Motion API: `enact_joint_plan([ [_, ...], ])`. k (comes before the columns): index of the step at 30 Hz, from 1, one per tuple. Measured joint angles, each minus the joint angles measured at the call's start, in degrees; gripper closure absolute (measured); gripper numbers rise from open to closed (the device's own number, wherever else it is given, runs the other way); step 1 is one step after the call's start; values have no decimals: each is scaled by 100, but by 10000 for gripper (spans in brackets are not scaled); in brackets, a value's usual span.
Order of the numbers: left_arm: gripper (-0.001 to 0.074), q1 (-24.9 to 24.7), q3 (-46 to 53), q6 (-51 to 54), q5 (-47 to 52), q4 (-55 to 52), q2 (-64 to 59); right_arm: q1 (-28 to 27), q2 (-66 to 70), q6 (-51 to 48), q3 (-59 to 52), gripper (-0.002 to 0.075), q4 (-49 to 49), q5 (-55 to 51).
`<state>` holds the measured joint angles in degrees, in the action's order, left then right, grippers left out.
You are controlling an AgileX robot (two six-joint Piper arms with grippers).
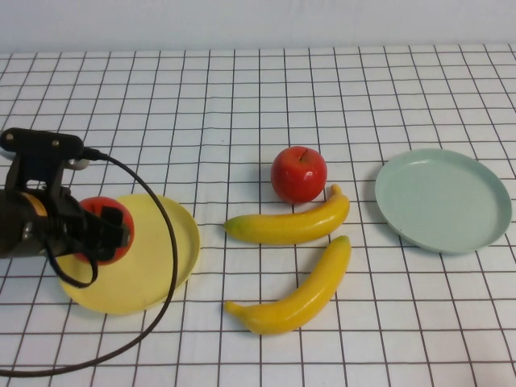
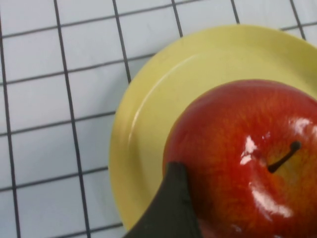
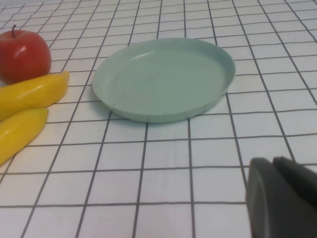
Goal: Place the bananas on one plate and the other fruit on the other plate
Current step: Put one type of fruit in the left plate
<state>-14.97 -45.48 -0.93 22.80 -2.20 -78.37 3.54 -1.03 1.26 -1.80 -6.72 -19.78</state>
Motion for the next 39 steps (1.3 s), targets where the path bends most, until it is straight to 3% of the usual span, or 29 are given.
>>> enact_joint_plan([
  [13, 156, 0, -28, -353, -407, -229, -827, 0, 0, 0, 0, 742, 0, 0],
  [16, 81, 0, -58, -475, -440, -252, -871, 0, 0, 0, 0, 742, 0, 0],
  [20, 67, 0, -81, -513, -385, -242, -843, 0, 0, 0, 0, 742, 0, 0],
  [32, 66, 0, -1422, -413, 1512, -457, 13, 0, 0, 0, 0, 742, 0, 0],
  [39, 66, 0, -1404, -298, 1728, -485, -100, 0, 0, 0, 0, 742, 0, 0],
])
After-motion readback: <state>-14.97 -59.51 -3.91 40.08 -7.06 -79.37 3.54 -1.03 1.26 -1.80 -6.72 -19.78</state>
